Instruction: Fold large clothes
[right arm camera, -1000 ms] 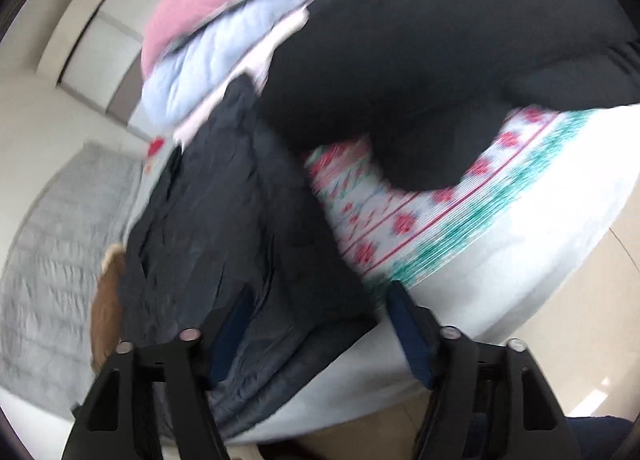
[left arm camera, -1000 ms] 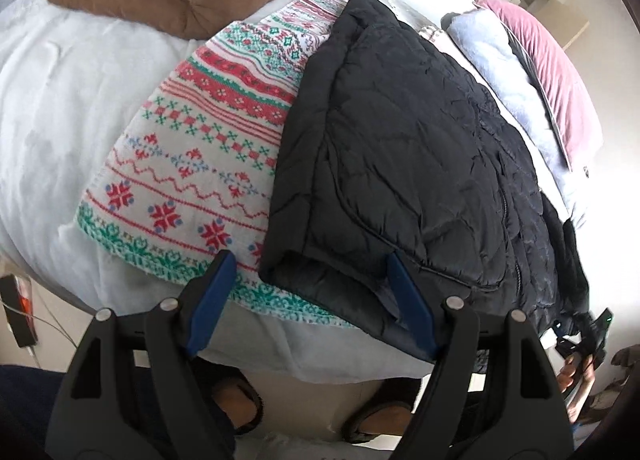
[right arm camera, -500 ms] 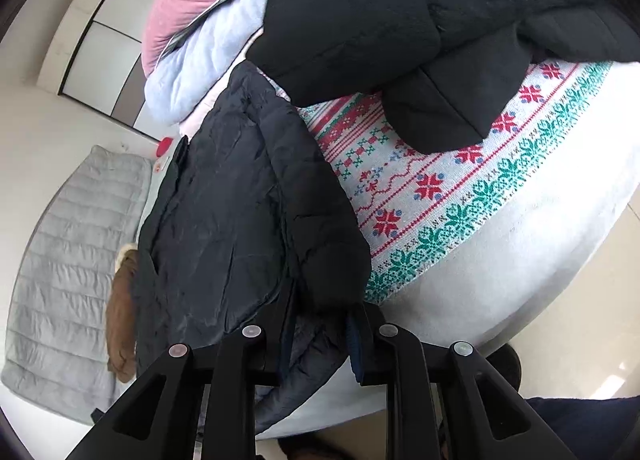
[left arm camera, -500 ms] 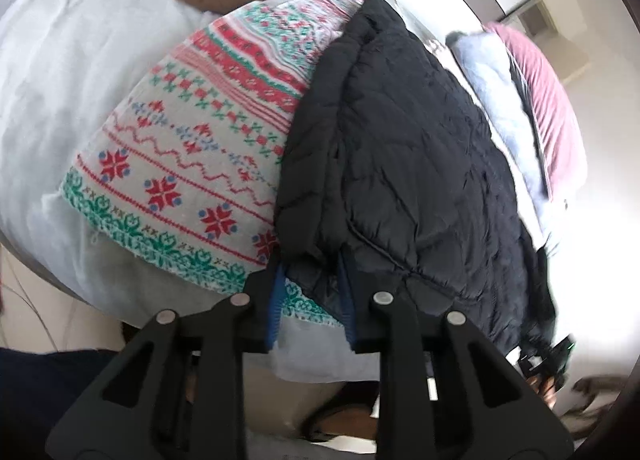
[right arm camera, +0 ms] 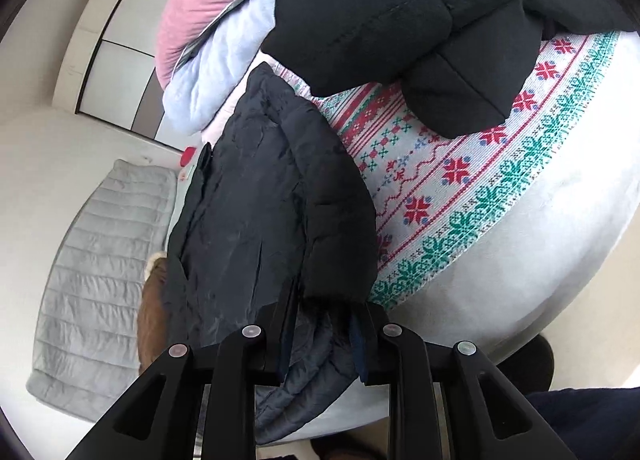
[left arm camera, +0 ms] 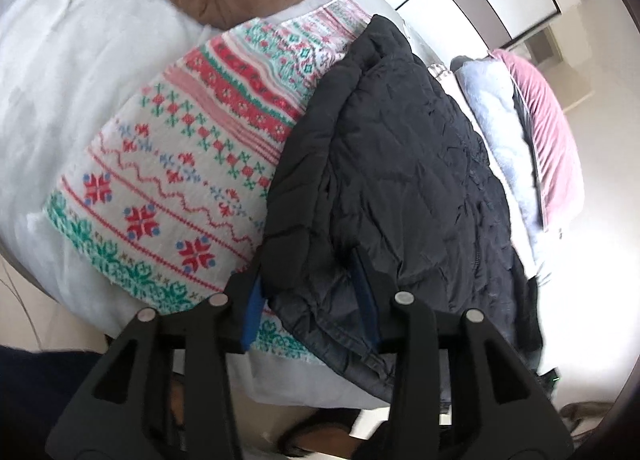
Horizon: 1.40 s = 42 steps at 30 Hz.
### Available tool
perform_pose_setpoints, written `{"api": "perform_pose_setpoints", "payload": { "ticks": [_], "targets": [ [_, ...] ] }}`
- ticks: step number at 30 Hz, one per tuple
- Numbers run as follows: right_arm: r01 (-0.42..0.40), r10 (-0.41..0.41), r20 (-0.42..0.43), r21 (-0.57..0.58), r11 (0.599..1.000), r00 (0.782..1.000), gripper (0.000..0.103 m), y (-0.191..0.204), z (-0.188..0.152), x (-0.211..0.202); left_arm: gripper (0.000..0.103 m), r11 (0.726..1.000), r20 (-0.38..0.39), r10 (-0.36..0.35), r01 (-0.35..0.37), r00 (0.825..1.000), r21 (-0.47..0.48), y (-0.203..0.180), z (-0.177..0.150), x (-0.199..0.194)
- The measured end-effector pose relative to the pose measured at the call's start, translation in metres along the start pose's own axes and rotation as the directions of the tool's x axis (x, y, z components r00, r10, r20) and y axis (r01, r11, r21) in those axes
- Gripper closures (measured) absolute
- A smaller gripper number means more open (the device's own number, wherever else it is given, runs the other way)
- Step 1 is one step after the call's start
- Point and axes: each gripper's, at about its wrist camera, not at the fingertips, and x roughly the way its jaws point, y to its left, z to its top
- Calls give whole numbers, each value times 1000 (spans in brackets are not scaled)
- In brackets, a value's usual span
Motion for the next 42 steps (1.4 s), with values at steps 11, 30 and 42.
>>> {"api": "perform_pose_setpoints", "payload": {
  "ticks": [11, 30, 42],
  "targets": [
    [-48, 53, 61, -80, 996, 997, 98, 13, -1, -18, 96, 973, 84, 76, -92, 994, 211, -28, -2, -25],
    [-264, 312, 250, -207, 942, 917, 100, 56, -38, -142, 99, 973, 219, -181, 142, 959, 183, -49, -9, -162],
    [-293, 345, 264, -218, 931, 901, 99, 74, -32, -151, 99, 976, 276, -171, 123, 946, 181, -56, 6, -170]
  ]
}}
